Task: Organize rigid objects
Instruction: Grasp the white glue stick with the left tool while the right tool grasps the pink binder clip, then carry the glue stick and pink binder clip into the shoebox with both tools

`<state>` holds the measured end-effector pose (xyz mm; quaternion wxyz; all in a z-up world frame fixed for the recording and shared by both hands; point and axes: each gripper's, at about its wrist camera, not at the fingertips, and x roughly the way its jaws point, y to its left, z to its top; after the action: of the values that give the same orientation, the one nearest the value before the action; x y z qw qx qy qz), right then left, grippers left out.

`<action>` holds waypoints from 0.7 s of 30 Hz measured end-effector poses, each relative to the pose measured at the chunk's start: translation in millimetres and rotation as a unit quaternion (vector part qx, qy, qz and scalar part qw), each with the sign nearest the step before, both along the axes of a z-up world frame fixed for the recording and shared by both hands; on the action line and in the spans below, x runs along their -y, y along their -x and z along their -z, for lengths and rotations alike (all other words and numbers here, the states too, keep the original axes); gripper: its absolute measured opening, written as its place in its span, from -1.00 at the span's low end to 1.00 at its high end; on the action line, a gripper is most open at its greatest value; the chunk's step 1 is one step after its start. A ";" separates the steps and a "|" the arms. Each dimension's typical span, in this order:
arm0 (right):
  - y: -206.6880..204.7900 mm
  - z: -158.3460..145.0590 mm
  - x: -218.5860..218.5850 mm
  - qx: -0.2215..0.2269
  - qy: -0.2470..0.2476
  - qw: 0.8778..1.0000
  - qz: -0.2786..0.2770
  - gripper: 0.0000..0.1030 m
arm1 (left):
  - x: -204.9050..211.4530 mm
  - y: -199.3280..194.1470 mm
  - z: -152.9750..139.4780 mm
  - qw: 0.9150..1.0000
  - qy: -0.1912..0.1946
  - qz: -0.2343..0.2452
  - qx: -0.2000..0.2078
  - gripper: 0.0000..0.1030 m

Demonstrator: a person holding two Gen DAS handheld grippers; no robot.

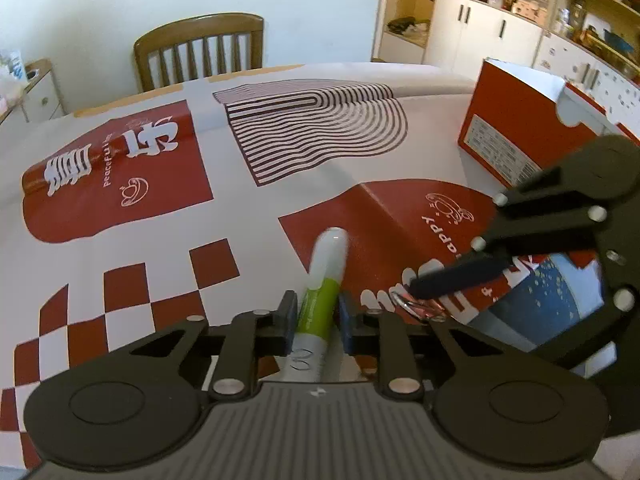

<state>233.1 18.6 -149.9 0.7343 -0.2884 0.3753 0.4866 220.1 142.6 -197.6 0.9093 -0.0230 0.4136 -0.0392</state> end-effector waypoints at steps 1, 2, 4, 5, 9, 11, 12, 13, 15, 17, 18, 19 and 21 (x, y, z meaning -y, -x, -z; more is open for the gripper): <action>1.5 -2.1 1.6 0.001 -0.003 1.000 0.007 -0.46 | 0.1 -0.5 -0.3 1.000 0.005 -0.005 -0.002 -0.66; 3.1 -4.4 3.4 0.003 -0.006 1.000 0.016 -0.50 | 0.1 -0.6 -0.4 1.000 0.009 -0.009 -0.004 -0.66; 6.4 -7.9 7.2 0.013 -0.010 0.999 0.030 -0.66 | -0.7 0.4 -0.8 1.000 0.017 -0.016 -0.007 -0.66; 7.4 -9.2 9.4 0.016 -0.012 0.999 0.037 -0.70 | -2.3 0.9 -1.2 0.999 0.025 -0.020 -0.010 -0.66; 9.5 -13.2 16.8 0.020 -0.013 0.998 0.059 -0.80 | -11.3 4.4 -2.1 0.998 0.040 -0.046 -0.017 -0.66; 12.4 -14.5 19.8 0.037 -0.005 0.997 0.070 -0.80 | -13.6 7.1 -3.2 0.998 0.041 -0.054 -0.019 -0.67; 12.8 -16.4 22.3 0.039 -0.008 0.996 0.078 -0.80 | -14.5 8.7 -4.0 0.997 0.041 -0.057 -0.019 -0.67; 12.5 -19.5 25.7 0.036 -0.013 0.995 0.087 -0.81 | -15.1 10.8 -5.3 0.997 0.042 -0.059 -0.019 -0.67; 12.0 -26.5 32.6 0.032 -0.024 0.994 0.105 -0.81 | -15.1 14.2 -8.6 0.997 0.046 -0.063 -0.018 -0.67; 11.3 -34.7 39.6 0.028 -0.035 0.991 0.123 -0.81 | -14.4 18.0 -12.8 0.996 0.051 -0.067 -0.016 -0.67; 10.7 -38.6 43.4 0.024 -0.042 0.990 0.132 -0.82 | -13.9 20.2 -16.2 0.996 0.055 -0.069 -0.015 -0.67; 10.1 -43.2 47.7 0.020 -0.049 0.988 0.143 -0.82 | -13.1 21.6 -18.9 0.996 0.059 -0.070 -0.015 -0.67; 10.2 -52.6 56.2 0.016 -0.061 0.985 0.161 -0.82 | -9.7 24.4 -26.5 0.996 0.057 -0.071 -0.015 -0.67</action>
<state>223.0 -37.7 -97.3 0.8252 -0.1860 0.3748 0.3793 195.7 152.3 -171.1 0.9009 -0.1042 0.4213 0.0021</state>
